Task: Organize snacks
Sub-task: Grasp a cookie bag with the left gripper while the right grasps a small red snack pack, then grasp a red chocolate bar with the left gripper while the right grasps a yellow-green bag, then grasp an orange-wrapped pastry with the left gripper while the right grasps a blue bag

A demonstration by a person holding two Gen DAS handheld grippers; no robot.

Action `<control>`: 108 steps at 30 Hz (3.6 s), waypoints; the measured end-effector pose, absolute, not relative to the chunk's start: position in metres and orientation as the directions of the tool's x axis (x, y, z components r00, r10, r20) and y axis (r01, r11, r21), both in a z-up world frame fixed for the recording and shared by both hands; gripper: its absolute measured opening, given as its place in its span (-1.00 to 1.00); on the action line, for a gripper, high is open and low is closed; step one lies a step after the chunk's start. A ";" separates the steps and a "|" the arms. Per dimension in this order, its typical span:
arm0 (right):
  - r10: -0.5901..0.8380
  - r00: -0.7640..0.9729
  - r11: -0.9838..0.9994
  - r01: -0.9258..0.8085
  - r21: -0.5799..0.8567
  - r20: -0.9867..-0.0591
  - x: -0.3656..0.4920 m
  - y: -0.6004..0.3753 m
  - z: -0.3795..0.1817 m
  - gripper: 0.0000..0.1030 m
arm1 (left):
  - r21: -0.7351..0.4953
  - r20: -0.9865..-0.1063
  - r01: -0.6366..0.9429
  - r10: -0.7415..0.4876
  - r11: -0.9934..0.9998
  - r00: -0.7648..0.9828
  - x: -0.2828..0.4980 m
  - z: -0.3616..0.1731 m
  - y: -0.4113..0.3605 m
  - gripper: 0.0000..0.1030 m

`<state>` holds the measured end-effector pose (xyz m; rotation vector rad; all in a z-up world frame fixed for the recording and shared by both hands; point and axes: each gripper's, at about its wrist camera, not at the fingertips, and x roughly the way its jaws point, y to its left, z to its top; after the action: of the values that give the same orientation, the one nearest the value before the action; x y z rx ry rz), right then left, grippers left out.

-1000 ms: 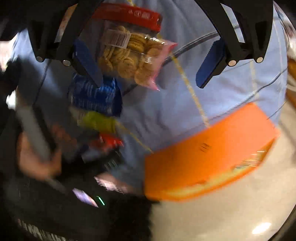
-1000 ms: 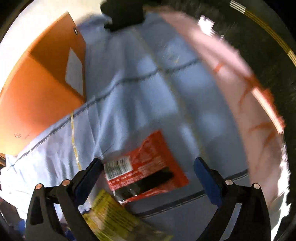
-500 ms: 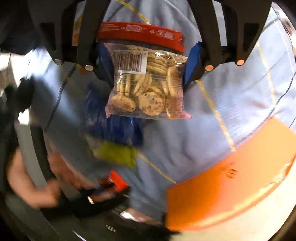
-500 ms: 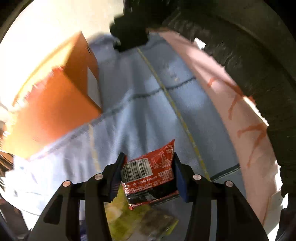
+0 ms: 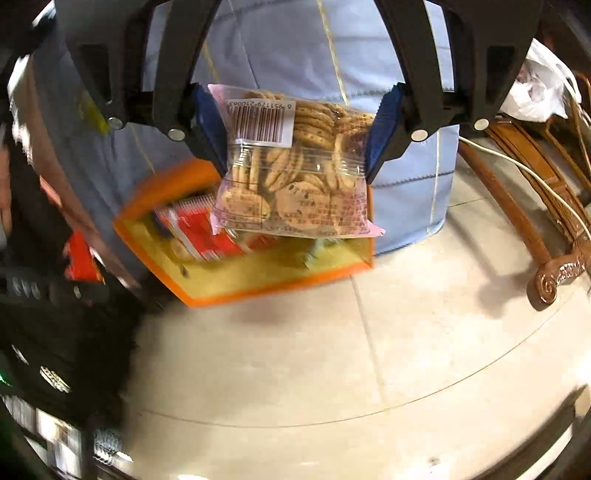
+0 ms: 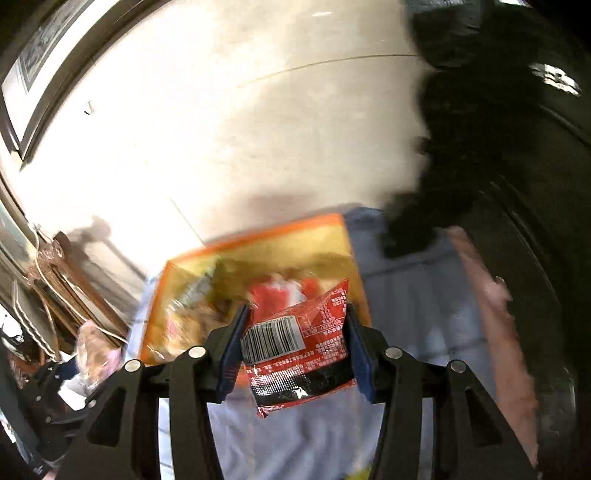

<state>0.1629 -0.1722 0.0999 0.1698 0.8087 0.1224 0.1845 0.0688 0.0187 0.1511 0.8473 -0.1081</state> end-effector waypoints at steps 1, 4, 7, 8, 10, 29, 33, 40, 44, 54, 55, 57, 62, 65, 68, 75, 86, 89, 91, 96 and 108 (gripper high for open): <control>0.170 0.684 0.982 -0.053 0.184 -0.709 0.172 -0.166 0.101 -0.02 | 0.067 -0.762 0.127 -0.031 0.990 0.647 0.199 0.021 0.073 0.29; 0.220 0.656 0.971 -0.074 0.228 -0.722 0.199 -0.153 0.098 0.07 | 0.034 -0.771 0.091 -0.032 0.995 0.636 0.213 0.019 0.083 0.33; 0.115 0.682 0.993 -0.076 0.087 -0.722 0.207 -0.143 0.091 0.93 | 0.085 -0.763 -0.010 0.071 0.996 0.643 0.211 0.010 0.072 0.92; 0.112 0.680 0.993 -0.093 0.067 -0.724 0.204 -0.143 0.088 0.93 | 0.079 -0.763 -0.011 0.067 0.997 0.643 0.202 0.005 0.067 0.92; 0.083 0.656 0.992 -0.128 -0.003 -0.750 0.180 -0.153 0.081 0.93 | 0.061 -0.761 0.068 0.003 0.996 0.649 0.165 0.001 0.060 0.92; -0.060 0.441 0.994 -0.056 -0.094 -0.895 0.021 -0.223 -0.111 0.91 | -0.029 -0.916 0.143 -0.084 0.989 0.392 -0.080 -0.176 -0.046 0.87; 0.011 0.425 1.000 -0.009 0.007 -0.905 0.004 -0.225 -0.098 0.23 | 0.012 -0.916 0.176 -0.060 0.984 0.398 -0.084 -0.170 -0.058 -0.35; 0.122 0.456 0.990 0.008 0.141 -0.881 -0.021 -0.228 -0.052 0.19 | -0.080 -0.920 0.046 -0.091 0.996 0.382 -0.078 -0.131 -0.016 -0.55; 0.136 0.535 0.987 -0.002 0.160 -0.834 -0.014 -0.224 -0.007 0.19 | -0.045 -0.886 0.049 -0.063 0.998 0.459 -0.066 -0.091 -0.001 -0.55; 0.207 0.707 0.974 -0.082 0.212 -0.676 0.062 -0.184 0.110 0.19 | 0.067 -0.721 -0.041 0.077 0.997 0.689 0.046 0.046 0.035 -0.55; 0.200 0.716 0.976 -0.086 0.200 -0.668 0.077 -0.182 0.115 0.19 | 0.087 -0.699 -0.040 0.090 0.995 0.709 0.061 0.059 0.035 -0.55; 0.191 0.736 0.979 -0.097 0.177 -0.650 0.099 -0.176 0.130 0.19 | 0.115 -0.664 -0.034 0.102 0.993 0.741 0.083 0.077 0.033 -0.55; 0.187 0.719 0.981 -0.104 0.163 -0.669 0.161 -0.167 0.142 0.19 | 0.092 -0.658 0.004 0.058 0.996 0.750 0.147 0.094 0.032 -0.55; 0.204 0.705 0.978 -0.125 0.164 -0.679 0.185 -0.157 0.137 0.32 | 0.120 -0.677 0.027 0.062 0.992 0.734 0.172 0.091 0.022 -0.19; 0.148 0.686 0.989 -0.110 0.099 -0.712 0.189 -0.150 0.132 0.92 | 0.211 -0.671 -0.016 0.157 0.977 0.725 0.186 0.079 0.009 0.91; 0.132 0.650 0.991 -0.103 0.085 -0.748 0.115 -0.178 0.126 0.93 | 0.231 -0.717 0.039 0.143 0.972 0.683 0.130 0.042 0.002 0.92; 0.080 0.349 0.977 -0.213 0.004 -0.934 0.007 -0.173 -0.046 0.92 | 0.188 -0.882 0.458 -0.057 0.869 0.468 -0.076 -0.110 -0.088 0.92; 0.046 0.331 0.970 -0.240 -0.037 -0.943 0.010 -0.165 -0.075 0.92 | 0.256 -0.897 0.580 -0.033 0.773 0.440 -0.106 -0.163 -0.118 0.92; 0.108 0.328 0.958 -0.288 0.010 -0.939 0.014 -0.163 -0.084 0.92 | 0.267 -0.896 0.649 -0.065 0.713 0.440 -0.118 -0.195 -0.132 0.92; 0.264 0.282 0.955 -0.207 0.210 -0.922 0.012 -0.178 -0.087 -0.14 | -0.012 -0.889 0.559 -0.264 0.829 0.373 -0.101 -0.194 -0.110 -0.11; 0.303 0.315 0.945 -0.220 0.241 -0.900 -0.001 -0.190 -0.065 0.73 | -0.109 -0.919 0.385 -0.241 0.916 0.313 -0.072 -0.166 -0.065 -0.32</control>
<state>-0.0006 -0.1902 -0.0653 0.0787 1.2026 0.3450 -0.0715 -0.0650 -0.1657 0.1395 1.1836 -0.4147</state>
